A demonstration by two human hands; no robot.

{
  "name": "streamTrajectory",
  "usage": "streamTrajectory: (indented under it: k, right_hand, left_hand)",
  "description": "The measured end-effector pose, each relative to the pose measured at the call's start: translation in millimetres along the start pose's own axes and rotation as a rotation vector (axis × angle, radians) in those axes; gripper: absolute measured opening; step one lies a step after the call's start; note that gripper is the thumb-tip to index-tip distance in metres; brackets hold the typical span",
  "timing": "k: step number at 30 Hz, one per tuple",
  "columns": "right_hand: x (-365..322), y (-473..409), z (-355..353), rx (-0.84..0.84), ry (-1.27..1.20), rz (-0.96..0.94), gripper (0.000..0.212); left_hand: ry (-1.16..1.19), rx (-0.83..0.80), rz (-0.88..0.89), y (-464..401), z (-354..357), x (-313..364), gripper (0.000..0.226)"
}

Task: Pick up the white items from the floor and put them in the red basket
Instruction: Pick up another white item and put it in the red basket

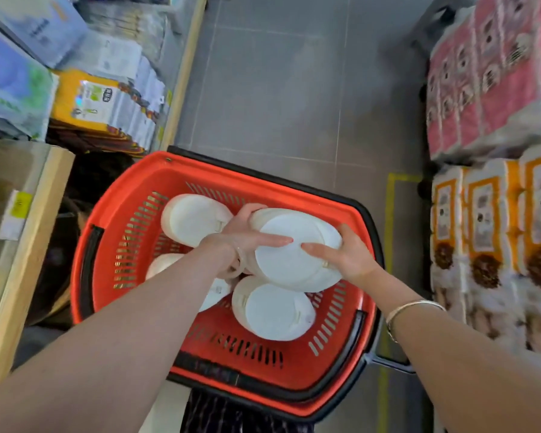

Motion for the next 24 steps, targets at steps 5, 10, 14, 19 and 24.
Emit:
streamTrajectory:
  k: [5, 10, 14, 19, 24]
  right_hand:
    - [-4, -15, -6, -0.006, -0.036, 0.000, 0.074]
    - [-5, -17, -8, -0.006, -0.072, 0.049, 0.085]
    - [-6, -13, -12, -0.033, -0.038, 0.063, 0.078]
    - [-13, -7, -7, -0.050, 0.065, 0.033, 0.066]
    - [-17, -3, -2, -0.033, 0.065, 0.058, 0.063]
  left_hand:
    - [0.030, -0.030, 0.025, -10, 0, 11, 0.071]
    - [0.071, -0.040, 0.025, -11, 3, 12, 0.083]
    - [0.062, -0.034, 0.068, -12, 3, 6, 0.091]
    - [0.069, -0.032, 0.053, -11, -2, -3, 0.094]
    - [0.044, -0.020, 0.054, -10, -6, -6, 0.094]
Point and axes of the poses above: each hand's wrist, its own y-axis away from the middle knuckle, its own z-axis out of the palm, x = y × z, the point moved 1 cm from there along -y, towards the middle knuckle, and after that the axes turned 15 degrees about -z, right-handed, at the moved point
